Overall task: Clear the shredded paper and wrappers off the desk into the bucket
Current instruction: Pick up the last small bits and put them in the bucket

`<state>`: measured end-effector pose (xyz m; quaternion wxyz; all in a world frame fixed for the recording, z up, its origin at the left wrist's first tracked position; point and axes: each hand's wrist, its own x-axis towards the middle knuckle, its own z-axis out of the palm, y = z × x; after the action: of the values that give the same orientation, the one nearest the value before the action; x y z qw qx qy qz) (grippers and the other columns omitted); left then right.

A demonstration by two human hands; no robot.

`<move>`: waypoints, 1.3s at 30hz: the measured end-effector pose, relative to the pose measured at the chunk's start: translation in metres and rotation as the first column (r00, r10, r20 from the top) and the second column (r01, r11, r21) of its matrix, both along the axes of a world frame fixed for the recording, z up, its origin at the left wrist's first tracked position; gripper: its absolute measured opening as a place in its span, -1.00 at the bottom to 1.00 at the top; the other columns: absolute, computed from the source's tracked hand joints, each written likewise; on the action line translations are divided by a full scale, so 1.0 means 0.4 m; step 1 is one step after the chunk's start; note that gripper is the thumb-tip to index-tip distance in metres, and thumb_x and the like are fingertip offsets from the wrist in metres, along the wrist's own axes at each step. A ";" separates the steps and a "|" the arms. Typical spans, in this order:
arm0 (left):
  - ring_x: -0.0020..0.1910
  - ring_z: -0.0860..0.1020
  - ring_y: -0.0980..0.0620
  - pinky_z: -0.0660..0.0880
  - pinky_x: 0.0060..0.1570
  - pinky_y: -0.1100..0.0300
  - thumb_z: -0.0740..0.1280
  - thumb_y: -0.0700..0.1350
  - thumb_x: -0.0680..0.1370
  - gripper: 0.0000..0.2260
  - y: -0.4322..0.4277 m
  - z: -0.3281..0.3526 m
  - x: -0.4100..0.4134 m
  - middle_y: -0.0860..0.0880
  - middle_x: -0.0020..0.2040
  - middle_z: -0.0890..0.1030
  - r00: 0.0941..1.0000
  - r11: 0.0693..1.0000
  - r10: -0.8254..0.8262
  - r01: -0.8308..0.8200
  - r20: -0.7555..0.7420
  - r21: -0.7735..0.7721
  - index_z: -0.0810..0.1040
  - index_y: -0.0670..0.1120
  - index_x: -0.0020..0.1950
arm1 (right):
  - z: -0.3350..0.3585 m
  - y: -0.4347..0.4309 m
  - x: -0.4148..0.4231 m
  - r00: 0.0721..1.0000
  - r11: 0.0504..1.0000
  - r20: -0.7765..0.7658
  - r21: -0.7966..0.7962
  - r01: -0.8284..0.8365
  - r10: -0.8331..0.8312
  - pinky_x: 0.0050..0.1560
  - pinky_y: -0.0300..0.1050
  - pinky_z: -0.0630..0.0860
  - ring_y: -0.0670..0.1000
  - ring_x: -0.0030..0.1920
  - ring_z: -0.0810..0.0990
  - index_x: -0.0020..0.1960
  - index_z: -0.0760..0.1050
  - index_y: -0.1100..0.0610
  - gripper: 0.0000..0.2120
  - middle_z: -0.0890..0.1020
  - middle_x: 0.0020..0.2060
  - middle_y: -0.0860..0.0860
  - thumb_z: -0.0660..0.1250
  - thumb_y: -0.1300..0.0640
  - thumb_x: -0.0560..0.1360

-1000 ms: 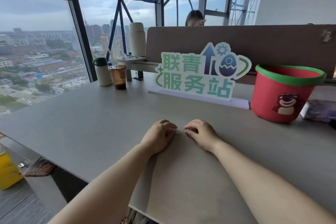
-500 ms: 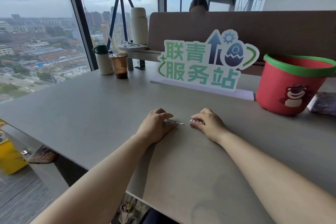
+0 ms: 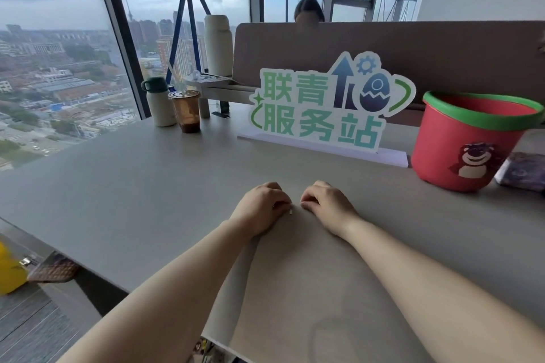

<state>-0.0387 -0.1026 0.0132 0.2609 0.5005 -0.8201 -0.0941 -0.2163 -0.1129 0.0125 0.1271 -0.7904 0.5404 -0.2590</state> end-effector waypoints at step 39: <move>-0.20 0.54 0.00 0.41 -0.21 0.21 0.36 -0.14 0.45 -0.89 -0.325 0.469 -0.804 -0.08 -0.17 0.66 0.935 0.925 -0.336 0.306 -0.109 -0.226 0.68 -0.09 -0.13 | 0.475 -0.175 -0.747 0.864 0.840 0.112 -0.202 0.504 -0.491 -0.10 -0.17 0.42 0.03 -0.13 0.57 -0.16 0.61 0.11 -0.96 0.67 -0.15 0.07 0.38 0.16 0.44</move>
<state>-0.3602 -0.2327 0.2007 0.3516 0.3213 -0.8750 -0.0867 -0.5153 -0.1831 0.2025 -0.0197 -0.6245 0.6904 -0.3645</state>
